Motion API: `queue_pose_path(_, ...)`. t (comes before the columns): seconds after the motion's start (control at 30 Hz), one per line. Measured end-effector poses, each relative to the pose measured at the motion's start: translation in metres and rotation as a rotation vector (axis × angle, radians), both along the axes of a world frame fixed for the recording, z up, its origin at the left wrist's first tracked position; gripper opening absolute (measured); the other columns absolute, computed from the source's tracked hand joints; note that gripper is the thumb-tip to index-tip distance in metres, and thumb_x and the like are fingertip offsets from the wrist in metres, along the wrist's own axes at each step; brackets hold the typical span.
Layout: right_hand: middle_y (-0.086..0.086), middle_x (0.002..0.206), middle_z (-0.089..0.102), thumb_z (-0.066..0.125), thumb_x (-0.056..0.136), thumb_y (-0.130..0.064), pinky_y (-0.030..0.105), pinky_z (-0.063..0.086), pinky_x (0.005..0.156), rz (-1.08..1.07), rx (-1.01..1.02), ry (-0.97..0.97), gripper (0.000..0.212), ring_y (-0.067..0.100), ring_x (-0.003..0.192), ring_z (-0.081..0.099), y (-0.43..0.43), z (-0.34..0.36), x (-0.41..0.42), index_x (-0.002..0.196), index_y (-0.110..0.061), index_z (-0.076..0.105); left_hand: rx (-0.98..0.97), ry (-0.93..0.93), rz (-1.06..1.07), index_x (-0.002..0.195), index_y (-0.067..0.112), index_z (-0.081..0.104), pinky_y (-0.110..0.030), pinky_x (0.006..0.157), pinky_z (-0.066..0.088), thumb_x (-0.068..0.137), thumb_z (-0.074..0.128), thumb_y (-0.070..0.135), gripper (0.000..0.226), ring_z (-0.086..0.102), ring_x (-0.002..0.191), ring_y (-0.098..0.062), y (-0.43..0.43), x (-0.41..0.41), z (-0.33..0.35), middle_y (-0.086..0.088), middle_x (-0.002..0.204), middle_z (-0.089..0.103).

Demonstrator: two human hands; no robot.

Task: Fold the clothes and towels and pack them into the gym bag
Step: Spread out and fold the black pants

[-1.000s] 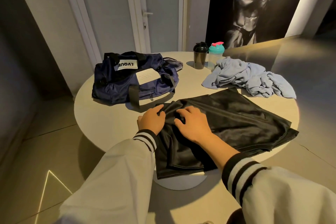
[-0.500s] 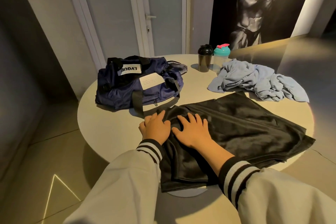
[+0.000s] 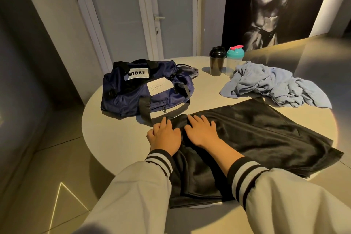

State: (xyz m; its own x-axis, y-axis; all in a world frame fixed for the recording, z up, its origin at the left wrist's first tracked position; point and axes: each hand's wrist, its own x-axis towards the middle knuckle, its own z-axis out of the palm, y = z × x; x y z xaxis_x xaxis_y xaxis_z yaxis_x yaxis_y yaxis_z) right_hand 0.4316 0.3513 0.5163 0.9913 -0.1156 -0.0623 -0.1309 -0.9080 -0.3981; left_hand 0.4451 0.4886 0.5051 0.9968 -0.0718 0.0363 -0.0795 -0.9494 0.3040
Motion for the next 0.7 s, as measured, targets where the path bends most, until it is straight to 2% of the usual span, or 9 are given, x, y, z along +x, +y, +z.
queue_pose_path(0.13, 0.007, 0.168, -0.006, 0.022, 0.098, -0.065, 0.055, -0.009, 0.121, -0.116, -0.059, 0.132, 0.073, 0.036, 0.152, -0.014, -0.011, -0.004, 0.009, 0.16, -0.029, 0.007, 0.009, 0.031, 0.005, 0.159, 0.02, 0.016, -0.044, 0.118, 0.015, 0.101, 0.023, 0.043, 0.063, 0.016, 0.149, -0.024, -0.002, 0.002, -0.002, 0.0, 0.167, 0.012)
queue_pose_path(0.27, 0.014, 0.166, -0.01, 0.025, 0.094, -0.072, 0.057, -0.011, 0.12, -0.149, -0.093, 0.154, 0.082, 0.041, 0.15, -0.017, -0.009, -0.003, 0.01, 0.16, -0.029, 0.005, 0.007, 0.03, 0.005, 0.159, 0.02, 0.014, -0.046, 0.117, 0.015, 0.1, 0.025, 0.044, 0.065, 0.016, 0.149, -0.026, -0.003, 0.003, -0.002, -0.002, 0.167, 0.012)
queue_pose_path(0.37, 0.011, 0.167, -0.003, 0.028, 0.094, -0.071, 0.061, -0.009, 0.117, -0.103, -0.095, 0.068, 0.079, 0.038, 0.152, -0.013, -0.007, -0.005, 0.008, 0.16, -0.03, 0.011, 0.006, -0.011, -0.016, 0.159, 0.025, 0.017, -0.047, 0.117, 0.015, 0.101, 0.027, 0.044, 0.062, 0.015, 0.149, -0.026, -0.002, 0.002, -0.001, -0.002, 0.168, 0.007)
queue_pose_path(0.47, 0.001, 0.167, 0.013, 0.029, 0.1, -0.058, 0.063, -0.007, 0.118, 0.018, -0.095, -0.056, 0.064, 0.025, 0.154, -0.003, -0.004, -0.009, 0.005, 0.158, -0.032, 0.021, -0.014, -0.058, -0.081, 0.156, 0.034, 0.025, -0.048, 0.121, 0.007, 0.102, 0.031, 0.04, 0.054, 0.004, 0.152, -0.022, -0.002, 0.001, -0.003, 0.005, 0.168, 0.003)
queue_pose_path(0.53, -0.002, 0.166, 0.017, 0.031, 0.1, -0.055, 0.063, -0.007, 0.119, 0.042, -0.078, -0.038, 0.061, 0.022, 0.154, 0.002, -0.003, -0.01, 0.003, 0.157, -0.034, 0.023, -0.036, -0.05, -0.135, 0.151, 0.036, 0.035, -0.049, 0.122, 0.0, 0.102, 0.033, 0.037, 0.049, 0.001, 0.153, -0.017, -0.001, 0.001, -0.004, 0.009, 0.166, 0.013)
queue_pose_path(0.57, -0.001, 0.165, 0.018, 0.033, 0.098, -0.057, 0.063, -0.006, 0.119, 0.04, -0.057, -0.02, 0.062, 0.023, 0.154, 0.003, -0.003, -0.009, 0.002, 0.156, -0.035, 0.025, -0.079, -0.038, -0.143, 0.146, 0.037, 0.044, -0.05, 0.122, 0.0, 0.102, 0.035, 0.037, 0.045, 0.008, 0.152, -0.016, 0.0, 0.001, -0.004, 0.01, 0.163, 0.025)
queue_pose_path(0.63, 0.0, 0.165, 0.017, 0.04, 0.094, -0.062, 0.062, -0.005, 0.119, 0.041, -0.027, 0.017, 0.065, 0.025, 0.154, 0.002, -0.007, -0.007, -0.001, 0.153, -0.039, 0.029, -0.211, -0.063, -0.099, 0.123, 0.036, 0.059, -0.047, 0.119, 0.014, 0.099, 0.04, 0.036, 0.03, 0.034, 0.141, -0.018, 0.002, 0.003, -0.003, 0.009, 0.141, 0.052)
queue_pose_path(0.7, 0.001, 0.167, 0.012, 0.045, 0.089, -0.068, 0.062, -0.006, 0.118, 0.067, -0.031, 0.061, 0.069, 0.028, 0.154, -0.003, -0.011, -0.006, -0.005, 0.152, -0.044, 0.028, -0.286, -0.126, -0.036, 0.107, 0.032, 0.058, -0.041, 0.109, 0.03, 0.098, 0.041, 0.036, 0.019, 0.048, 0.123, -0.022, 0.003, 0.002, 0.0, 0.006, 0.118, 0.062)
